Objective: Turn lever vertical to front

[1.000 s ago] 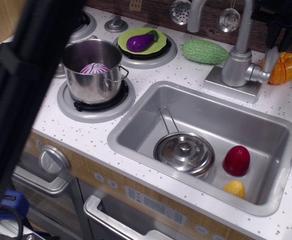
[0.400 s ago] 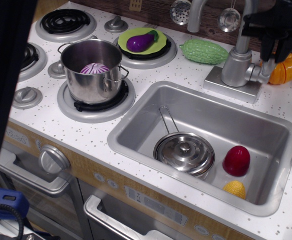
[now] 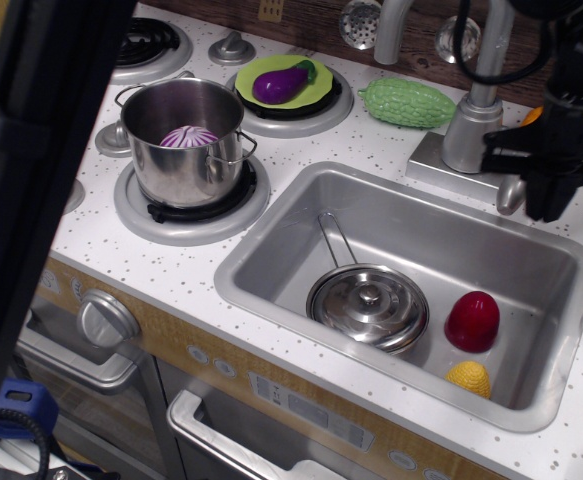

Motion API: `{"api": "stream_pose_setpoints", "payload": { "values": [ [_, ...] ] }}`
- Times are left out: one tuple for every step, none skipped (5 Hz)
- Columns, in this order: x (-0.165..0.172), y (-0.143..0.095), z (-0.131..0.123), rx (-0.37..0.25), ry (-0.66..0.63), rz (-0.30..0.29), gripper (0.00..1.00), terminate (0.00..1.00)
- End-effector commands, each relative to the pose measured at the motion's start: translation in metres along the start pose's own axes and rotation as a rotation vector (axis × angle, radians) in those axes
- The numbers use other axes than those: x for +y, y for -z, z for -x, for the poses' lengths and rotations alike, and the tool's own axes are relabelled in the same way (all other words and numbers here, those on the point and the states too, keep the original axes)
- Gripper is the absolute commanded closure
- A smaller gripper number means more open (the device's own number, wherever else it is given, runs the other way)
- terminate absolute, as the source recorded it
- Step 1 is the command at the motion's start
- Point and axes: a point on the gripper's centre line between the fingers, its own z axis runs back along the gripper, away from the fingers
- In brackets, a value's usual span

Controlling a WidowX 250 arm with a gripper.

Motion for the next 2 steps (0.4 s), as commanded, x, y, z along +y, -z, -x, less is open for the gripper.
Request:
{"api": "stream_pose_setpoints", "payload": {
  "values": [
    [-0.002,-0.029,-0.013,-0.051,0.015,0.002,0.0,0.0],
    [-0.006,-0.048,-0.012,-0.058,0.037,-0.065,0.0,1.0]
  ]
}}
